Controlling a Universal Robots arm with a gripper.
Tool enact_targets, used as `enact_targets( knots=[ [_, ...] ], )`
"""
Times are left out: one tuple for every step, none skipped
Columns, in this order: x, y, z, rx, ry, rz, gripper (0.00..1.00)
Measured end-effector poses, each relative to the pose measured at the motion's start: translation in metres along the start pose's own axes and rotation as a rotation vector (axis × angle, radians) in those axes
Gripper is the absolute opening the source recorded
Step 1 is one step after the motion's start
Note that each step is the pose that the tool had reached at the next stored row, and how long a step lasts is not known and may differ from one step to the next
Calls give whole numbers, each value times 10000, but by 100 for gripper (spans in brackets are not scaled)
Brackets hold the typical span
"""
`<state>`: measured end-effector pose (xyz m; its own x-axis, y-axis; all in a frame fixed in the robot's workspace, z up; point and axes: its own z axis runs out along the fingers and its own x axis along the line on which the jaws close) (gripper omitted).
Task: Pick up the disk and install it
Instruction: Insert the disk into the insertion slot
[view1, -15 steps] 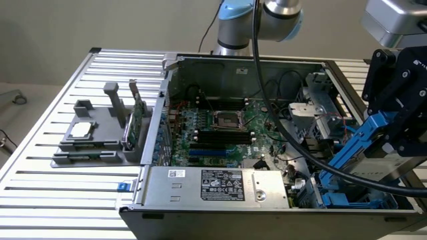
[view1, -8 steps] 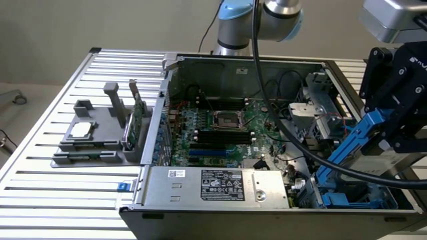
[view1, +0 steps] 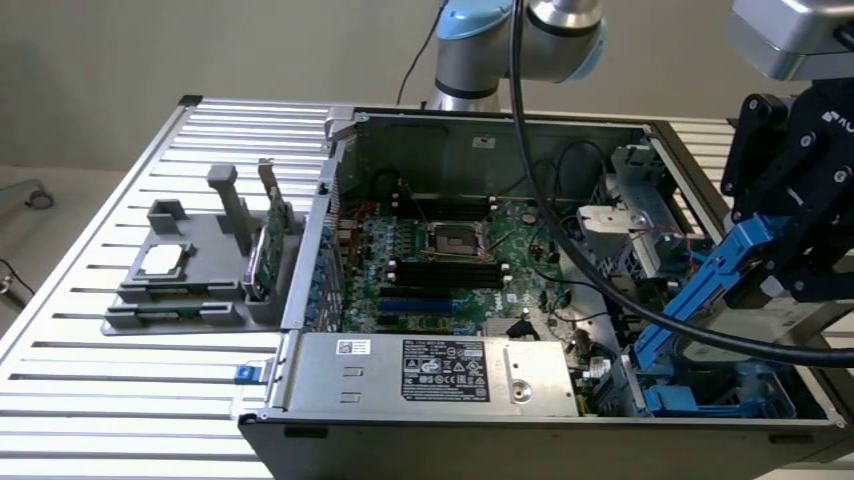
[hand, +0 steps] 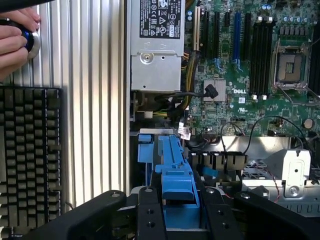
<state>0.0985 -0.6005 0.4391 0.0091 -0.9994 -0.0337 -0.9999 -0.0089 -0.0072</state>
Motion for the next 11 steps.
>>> enact_targets(
  knots=[
    [0,-2,0,-16,9,1,33],
    [0,-4,1,-32,18,2,33],
    [-2,-8,1,-42,30,1,33],
    [-6,-14,1,-54,42,2,33],
    [-8,-23,2,-69,51,2,33],
    [-11,-31,4,-81,57,3,33],
    [-13,-38,7,-93,65,3,33],
    [-13,-44,10,-105,72,3,33],
    [-14,-47,14,-114,79,3,33],
    [-15,-49,19,-122,83,4,33],
    [-16,-50,26,-127,86,5,33]
  ],
)
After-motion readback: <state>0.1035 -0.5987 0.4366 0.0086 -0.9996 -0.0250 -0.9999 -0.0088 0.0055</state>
